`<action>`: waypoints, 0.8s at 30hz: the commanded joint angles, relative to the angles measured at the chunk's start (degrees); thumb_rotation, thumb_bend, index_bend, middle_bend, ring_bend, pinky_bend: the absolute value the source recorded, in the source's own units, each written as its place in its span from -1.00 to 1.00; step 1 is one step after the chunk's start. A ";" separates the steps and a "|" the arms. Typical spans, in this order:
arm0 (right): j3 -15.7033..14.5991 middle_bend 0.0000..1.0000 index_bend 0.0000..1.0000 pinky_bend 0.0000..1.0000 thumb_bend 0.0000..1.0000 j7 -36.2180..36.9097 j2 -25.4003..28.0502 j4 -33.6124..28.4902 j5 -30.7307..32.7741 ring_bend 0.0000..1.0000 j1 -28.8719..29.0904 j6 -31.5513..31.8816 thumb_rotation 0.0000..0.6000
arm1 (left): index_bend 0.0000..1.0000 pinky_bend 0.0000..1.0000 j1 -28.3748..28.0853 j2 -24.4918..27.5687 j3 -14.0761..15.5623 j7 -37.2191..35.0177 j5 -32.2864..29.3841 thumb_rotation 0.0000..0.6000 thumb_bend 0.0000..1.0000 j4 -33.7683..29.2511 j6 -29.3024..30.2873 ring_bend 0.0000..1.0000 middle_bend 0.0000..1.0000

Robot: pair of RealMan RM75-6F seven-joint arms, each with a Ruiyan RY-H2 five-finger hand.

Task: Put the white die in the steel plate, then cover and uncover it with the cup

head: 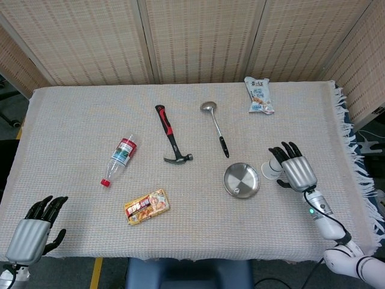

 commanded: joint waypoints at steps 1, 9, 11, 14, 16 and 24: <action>-0.27 -0.73 -0.61 -0.64 -0.92 2.59 -1.82 3.41 -0.34 -1.00 -0.33 0.40 1.00 | -0.81 -0.63 -0.01 0.00 0.02 0.02 0.01 1.00 -0.31 -0.02 -0.03 -0.83 -0.74; -1.19 -0.63 -0.45 -0.42 -0.92 10.11 -6.73 12.73 -2.55 -0.93 0.28 0.91 1.00 | -0.81 -0.63 -0.03 -0.06 -0.02 0.11 -0.12 1.00 -0.31 0.05 -0.11 -0.83 -0.74; -1.40 -0.61 -0.43 -0.38 -0.92 11.48 -7.57 14.33 -2.94 -0.90 0.40 0.97 1.00 | -0.81 -0.63 -0.03 -0.05 -0.04 0.05 -0.17 1.00 -0.31 0.07 -0.11 -0.83 -0.74; -1.72 -0.54 -0.38 -0.28 -0.92 13.08 -8.78 16.66 -3.67 -0.83 0.51 1.53 1.00 | -0.81 -0.63 -0.02 -0.05 -0.04 -0.01 -0.16 1.00 -0.30 0.10 -0.07 -0.83 -0.74; -1.91 -0.52 -0.37 -0.24 -0.92 13.69 -9.33 17.83 -3.91 -0.79 0.55 1.56 1.00 | -0.81 -0.63 -0.04 -0.06 -0.05 -0.06 -0.22 1.00 -0.30 0.11 -0.13 -0.83 -0.74; -1.97 -0.52 -0.37 -0.15 -0.92 15.31 -10.21 19.67 -4.53 -0.78 0.61 2.72 1.00 | -0.81 -0.63 -0.06 -0.10 -0.06 0.03 -0.29 1.00 -0.31 0.14 -0.20 -0.83 -0.74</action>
